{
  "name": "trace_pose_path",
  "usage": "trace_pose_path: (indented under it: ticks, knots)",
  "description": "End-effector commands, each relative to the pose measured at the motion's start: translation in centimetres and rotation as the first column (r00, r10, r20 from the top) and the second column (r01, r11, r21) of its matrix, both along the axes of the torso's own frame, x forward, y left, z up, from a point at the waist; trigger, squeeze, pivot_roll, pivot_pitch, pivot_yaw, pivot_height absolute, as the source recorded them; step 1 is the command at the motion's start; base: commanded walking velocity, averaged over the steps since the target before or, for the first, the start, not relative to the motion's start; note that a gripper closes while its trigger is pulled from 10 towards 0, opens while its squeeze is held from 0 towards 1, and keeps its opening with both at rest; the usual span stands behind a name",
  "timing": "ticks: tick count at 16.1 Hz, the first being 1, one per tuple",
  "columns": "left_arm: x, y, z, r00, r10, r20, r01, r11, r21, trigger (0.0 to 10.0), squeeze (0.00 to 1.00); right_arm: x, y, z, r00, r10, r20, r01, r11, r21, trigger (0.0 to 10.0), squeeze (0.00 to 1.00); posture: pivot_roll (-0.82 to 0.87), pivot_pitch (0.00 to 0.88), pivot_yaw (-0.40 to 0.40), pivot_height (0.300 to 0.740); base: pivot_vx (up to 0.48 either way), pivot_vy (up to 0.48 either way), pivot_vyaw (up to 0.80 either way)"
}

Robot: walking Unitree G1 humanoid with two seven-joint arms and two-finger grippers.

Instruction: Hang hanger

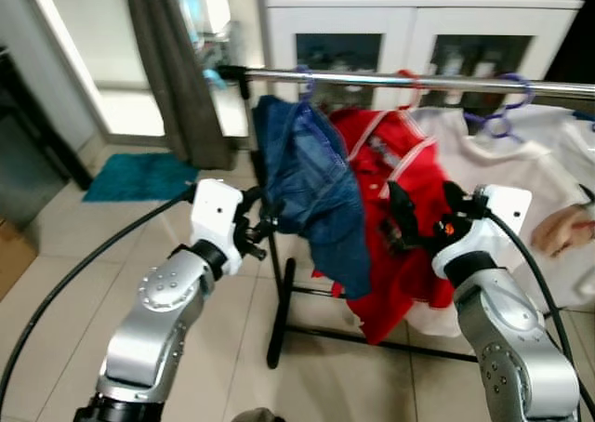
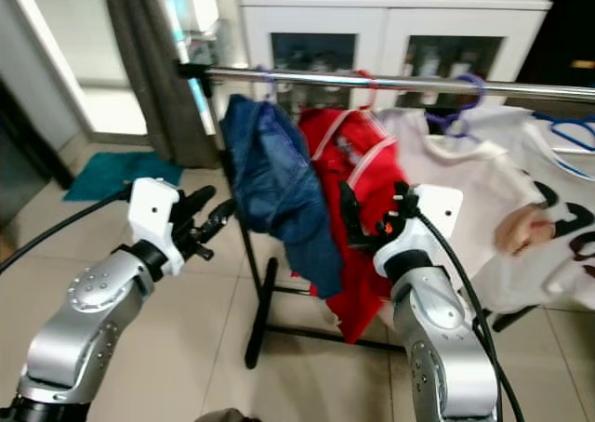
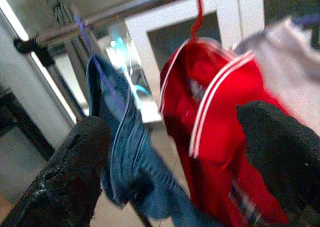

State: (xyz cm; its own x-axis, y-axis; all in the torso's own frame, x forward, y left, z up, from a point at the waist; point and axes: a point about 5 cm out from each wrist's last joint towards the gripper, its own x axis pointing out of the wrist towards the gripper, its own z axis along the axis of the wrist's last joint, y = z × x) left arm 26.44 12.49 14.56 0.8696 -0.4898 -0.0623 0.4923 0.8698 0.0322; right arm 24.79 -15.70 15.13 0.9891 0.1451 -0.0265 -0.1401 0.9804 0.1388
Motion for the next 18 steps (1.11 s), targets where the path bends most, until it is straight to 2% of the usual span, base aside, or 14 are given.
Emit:
trace_pose_path:
  ticks: [1, 2, 5, 7, 10, 12, 15, 18]
  knots:
    - [0.2, -0.1, 0.2, 1.000, -0.008, 0.020, 0.008, 1.000, 0.018, 10.0, 0.00, 0.0, 0.0, 0.0, 1.000, 0.011, -0.002, -0.011, 1.000, -0.026, 10.0, 1.00, 0.00, 0.004, 0.083, 0.740, 0.000, 0.000, 0.00]
    - [0.4, -0.2, 0.2, 1.000, -0.013, 0.020, 0.012, 1.000, 0.003, 10.0, 0.00, -0.2, 0.0, 0.0, 1.000, 0.018, 0.002, -0.018, 0.999, -0.028, 10.0, 1.00, -0.01, 0.000, 0.087, 0.740, 0.000, 0.000, 0.00]
    - [0.9, -0.7, 0.2, 1.000, -0.016, 0.022, 0.016, 1.000, -0.001, 10.0, 0.00, -0.4, -0.7, 0.1, 1.000, -0.006, 0.009, 0.007, 0.999, -0.032, 10.0, 1.00, -0.02, 0.000, 0.087, 0.740, 0.197, 0.000, 0.80]
    - [1.0, -0.9, 0.0, 1.000, -0.003, 0.028, 0.002, 1.000, 0.012, 10.0, 0.00, 0.2, -1.2, 0.1, 1.000, -0.003, 0.017, 0.004, 0.997, -0.073, 10.0, 1.00, 0.00, 0.000, 0.075, 0.740, 0.313, 0.000, 0.00]
    - [0.5, -0.8, -0.3, 1.000, -0.011, 0.025, 0.010, 1.000, 0.022, 10.0, 0.00, 0.5, -0.4, 0.3, 0.993, 0.119, 0.014, -0.117, 0.989, -0.092, 10.0, 1.00, 0.01, 0.000, 0.063, 0.740, 0.316, 0.000, 0.00]
    - [0.1, -0.8, -0.6, 1.000, -0.022, 0.015, 0.022, 0.999, 0.025, 10.0, 0.00, 0.2, 0.5, 0.1, 0.977, 0.211, 0.000, -0.209, 0.969, -0.134, 10.0, 1.00, 0.01, 0.000, 0.059, 0.740, 0.319, 0.000, 0.80]
    - [0.1, -0.6, -1.0, 1.000, -0.025, 0.007, 0.025, 0.999, 0.026, 10.0, 0.00, 0.2, 0.6, 0.1, 0.976, 0.218, 0.012, -0.214, 0.966, -0.144, 10.0, 1.00, 0.00, 0.000, 0.071, 0.740, 0.315, 0.000, 0.80]
    - [0.6, -0.5, -1.1, 1.000, -0.020, 0.009, 0.020, 1.000, 0.024, 10.0, 0.00, 0.3, -0.1, 0.1, 0.985, 0.174, 0.013, -0.170, 0.974, -0.149, 10.0, 1.00, -0.02, 0.000, 0.068, 0.740, 0.317, 0.000, 0.00]
